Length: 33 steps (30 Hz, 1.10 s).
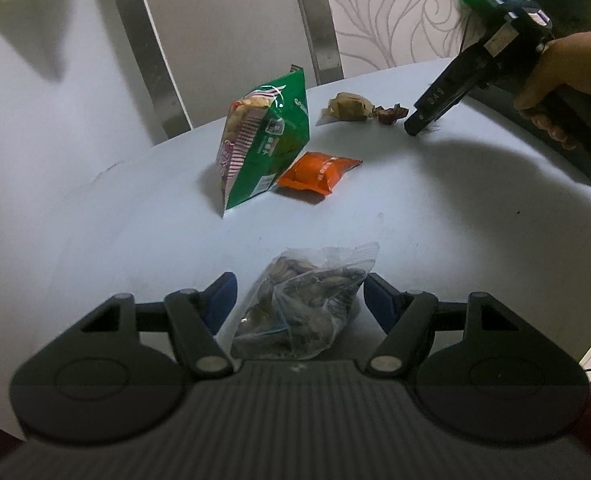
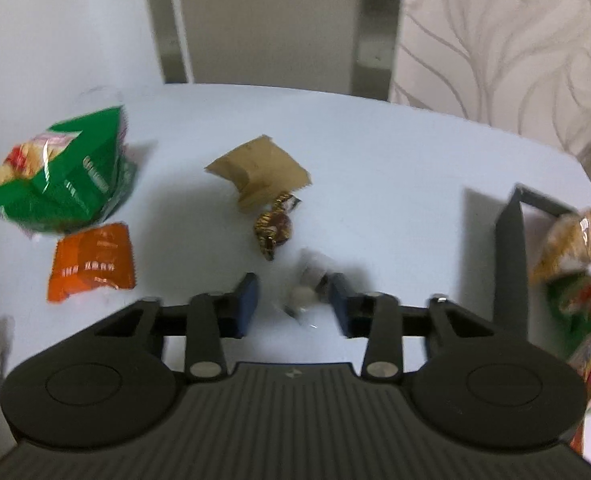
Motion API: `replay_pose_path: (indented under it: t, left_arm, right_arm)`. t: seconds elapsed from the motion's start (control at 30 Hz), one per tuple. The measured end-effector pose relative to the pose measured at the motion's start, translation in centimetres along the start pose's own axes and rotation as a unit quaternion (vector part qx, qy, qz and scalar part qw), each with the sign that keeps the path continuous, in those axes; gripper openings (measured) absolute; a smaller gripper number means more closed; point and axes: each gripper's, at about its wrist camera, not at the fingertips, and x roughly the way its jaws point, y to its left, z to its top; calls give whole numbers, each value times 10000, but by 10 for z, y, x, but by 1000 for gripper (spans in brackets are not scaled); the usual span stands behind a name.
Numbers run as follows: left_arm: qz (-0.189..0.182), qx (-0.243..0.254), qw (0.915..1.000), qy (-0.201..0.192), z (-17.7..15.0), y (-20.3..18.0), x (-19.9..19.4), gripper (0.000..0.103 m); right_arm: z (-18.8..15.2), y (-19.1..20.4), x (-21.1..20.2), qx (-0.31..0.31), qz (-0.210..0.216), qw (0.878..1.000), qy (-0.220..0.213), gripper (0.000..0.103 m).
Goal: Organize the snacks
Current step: 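Grasp the small clear candy packet with the right gripper while the left holds the seed bag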
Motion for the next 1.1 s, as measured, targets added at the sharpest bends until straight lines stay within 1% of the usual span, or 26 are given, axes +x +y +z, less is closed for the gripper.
replay_pose_path:
  t: [0.03,0.1,0.23,0.37,0.43,0.47,0.5,0.53,0.57,0.73,0.83,0.9,0.93,0.97,1.0,1.07,1.1]
  left_arm:
    - [-5,-16,10000,14,0,1,1,72]
    - [-22,-46,10000,76,-1,2,4,72]
    - [-67,-70,9999,96,-1,3,7,72]
    - [-123,-50,9998,112,-1,3,13,71]
    - [-150,-49,9998,95,0,4,14,72]
    - [-167,-31,9998,95,1,4,15,73]
    - [-181,-22,9998,93,2,4,16,73]
    - [-191,-25,9998,97,3,4,17,73]
    - [-204,-38,9997,103,3,5,18,73]
    - [-250,-76,9995,156,3,7,14,74]
    - [-271,-121,9993,211,0,9,12,74]
    - [-289,-213,9990,273,-1,12,12,76]
    - [-302,-285,9987,304,-2,14,13,82]
    - [-305,-374,9982,349,-3,16,14,86]
    - [-310,-469,9977,381,-3,18,16,86]
    - [-400,-663,9960,446,-2,23,20,87]
    - [-431,-758,9950,480,-2,24,22,87]
  right_arm:
    - [0,3,-1,-146,87,9999,1,26]
    - [-3,11,-4,-370,173,9992,2,21]
    - [-18,24,-21,-663,364,9971,36,21]
    - [-46,37,-46,-917,443,9948,50,21]
    - [-54,38,-56,-877,455,9951,42,24]
    - [-58,38,-62,-810,456,9957,-41,33]
    - [-60,38,-68,-758,419,9962,-122,52]
    - [-61,38,-73,-724,350,9966,-172,61]
    - [-61,39,-76,-719,311,9968,-187,67]
    - [-66,42,-72,-674,320,9972,-10,66]
    - [-67,44,-67,-655,228,9976,28,66]
    - [-65,42,-65,-598,177,9980,4,66]
    - [-64,41,-63,-592,163,9981,9,66]
    - [-62,40,-60,-599,157,9981,40,64]
    - [-62,40,-58,-614,155,9980,70,57]
    - [-61,40,-55,-615,195,9979,86,53]
    - [-61,40,-55,-627,212,9978,78,46]
